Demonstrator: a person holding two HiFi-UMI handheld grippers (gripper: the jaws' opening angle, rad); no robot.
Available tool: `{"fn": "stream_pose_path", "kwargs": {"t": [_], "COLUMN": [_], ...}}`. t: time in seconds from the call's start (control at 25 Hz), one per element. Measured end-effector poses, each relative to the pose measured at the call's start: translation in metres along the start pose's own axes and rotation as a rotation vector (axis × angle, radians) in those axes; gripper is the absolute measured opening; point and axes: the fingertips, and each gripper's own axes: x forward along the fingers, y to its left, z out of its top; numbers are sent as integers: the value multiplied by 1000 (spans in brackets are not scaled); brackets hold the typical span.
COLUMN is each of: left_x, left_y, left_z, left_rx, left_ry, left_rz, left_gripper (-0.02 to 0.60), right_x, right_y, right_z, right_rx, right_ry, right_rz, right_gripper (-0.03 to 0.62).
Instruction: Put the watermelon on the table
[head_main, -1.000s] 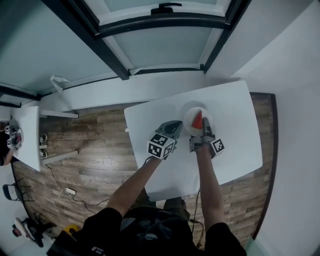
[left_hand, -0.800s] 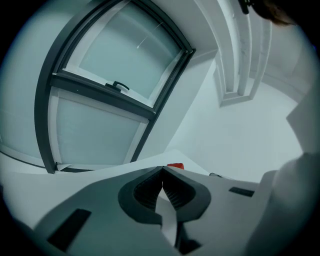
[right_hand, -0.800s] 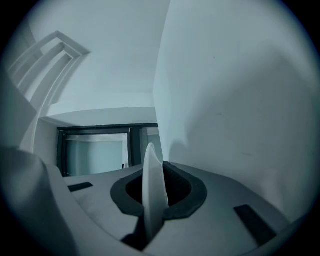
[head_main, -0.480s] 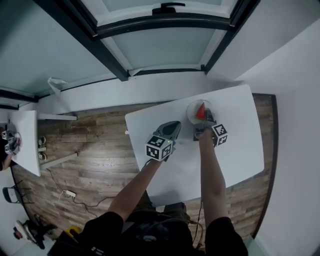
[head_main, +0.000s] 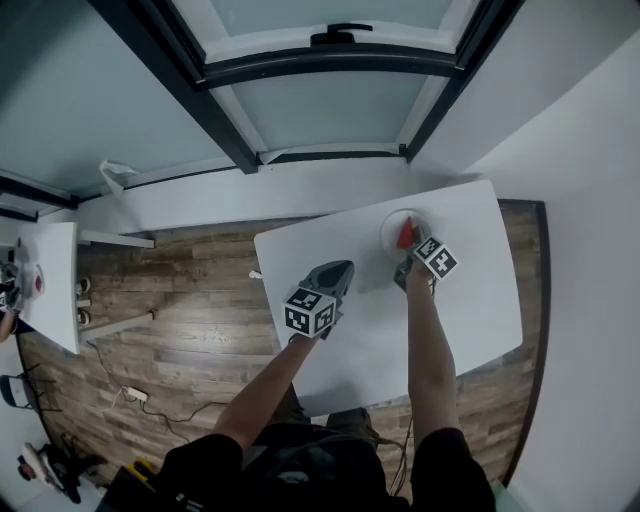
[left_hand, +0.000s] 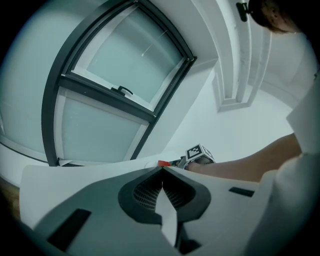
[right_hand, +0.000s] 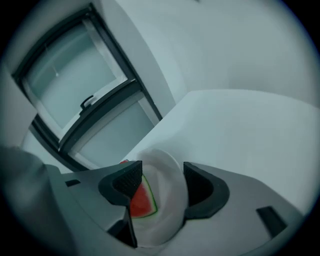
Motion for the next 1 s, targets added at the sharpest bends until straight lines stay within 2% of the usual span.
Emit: {"fn": "stream_pose_path", "kwargs": {"t": [0.12,0.16,0.24,0.32,0.48,0.56,0.64,0.76,0.84,0.92,1.0], "left_x": [-6,-7,-12,-19,-39,-52,-69,-97,-119,-145,-168], "left_y": [-10,-14,-24,-37,-75,-98,-122,-160,-187,-210,-231], "left_z": [4,5,4,0,-14,-20,-27,-41,-45,-45,-49], "left_rx": [11,15,26,45,93,114,137,154,151,166,186], "left_ry": [-5,-8,-10,-9,24,34,37,27,-13,-60,-89], "left_rz": [-6,-10,-20,-33,-94,-125,-149,-187,-221,-236,-227], "left_gripper": [5,5,5,5,5,5,5,5,5,5,5], "right_x": [-14,-21,-42,-72,-163,-215,-265,-333,-371,-405,-439], "right_y": [-2,-3,-4,-2,18,25,25,15,10,11,19], "right_z": [12,18,21,15,-10,-28,-44,-63,-74,-88,-102], "right_rx": [-234,-265,-240,-239,-382,-438,-455,-477,-446,-369,-383], "right_ry": [-14,-33,-72,-105,-214,-241,-249,-280,-312,-325,-335], "right_rz": [-37,-36,8,79,317,422,485,508,533,585,631], "right_gripper": [239,239,239,217,32,11,11,11,11,11,11]}}
